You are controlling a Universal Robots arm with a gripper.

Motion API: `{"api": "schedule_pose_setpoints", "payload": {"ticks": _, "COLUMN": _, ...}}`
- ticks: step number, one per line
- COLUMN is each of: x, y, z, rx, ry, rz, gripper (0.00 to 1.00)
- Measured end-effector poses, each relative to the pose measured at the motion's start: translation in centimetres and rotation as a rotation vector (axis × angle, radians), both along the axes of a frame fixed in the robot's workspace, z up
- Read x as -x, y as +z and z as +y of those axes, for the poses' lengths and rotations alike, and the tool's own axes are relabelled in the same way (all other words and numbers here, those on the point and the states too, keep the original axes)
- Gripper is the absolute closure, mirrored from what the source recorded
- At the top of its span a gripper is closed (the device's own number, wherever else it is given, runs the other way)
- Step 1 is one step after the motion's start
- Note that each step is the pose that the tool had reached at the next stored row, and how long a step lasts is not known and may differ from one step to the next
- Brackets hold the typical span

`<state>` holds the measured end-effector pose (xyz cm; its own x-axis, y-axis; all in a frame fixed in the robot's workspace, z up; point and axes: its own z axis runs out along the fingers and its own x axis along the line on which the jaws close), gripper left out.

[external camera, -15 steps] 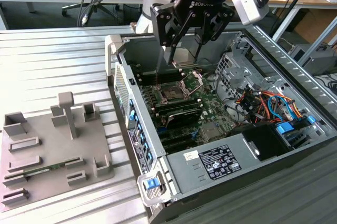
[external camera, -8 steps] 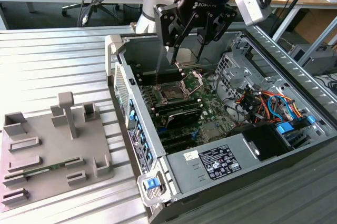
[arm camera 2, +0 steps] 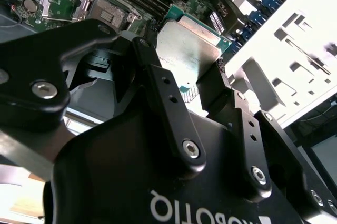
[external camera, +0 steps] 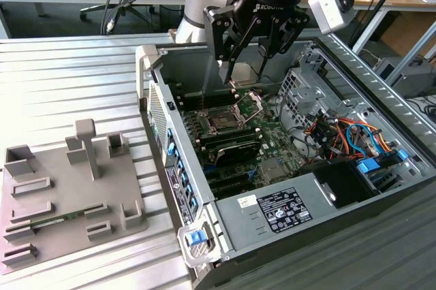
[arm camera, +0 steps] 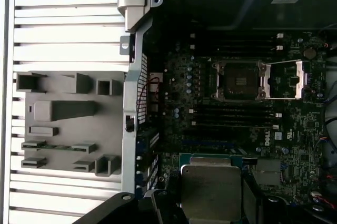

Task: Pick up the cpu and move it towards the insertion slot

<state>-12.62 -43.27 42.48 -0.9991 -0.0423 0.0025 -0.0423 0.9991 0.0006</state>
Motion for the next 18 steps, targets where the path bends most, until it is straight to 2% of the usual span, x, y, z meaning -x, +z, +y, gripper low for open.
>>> {"api": "schedule_pose_setpoints", "payload": {"ticks": 18, "x": -1.08, "y": -0.19, "z": 0.0, "rx": -0.0001, "ry": 0.0, "rz": -0.0001, "gripper": 0.45}}
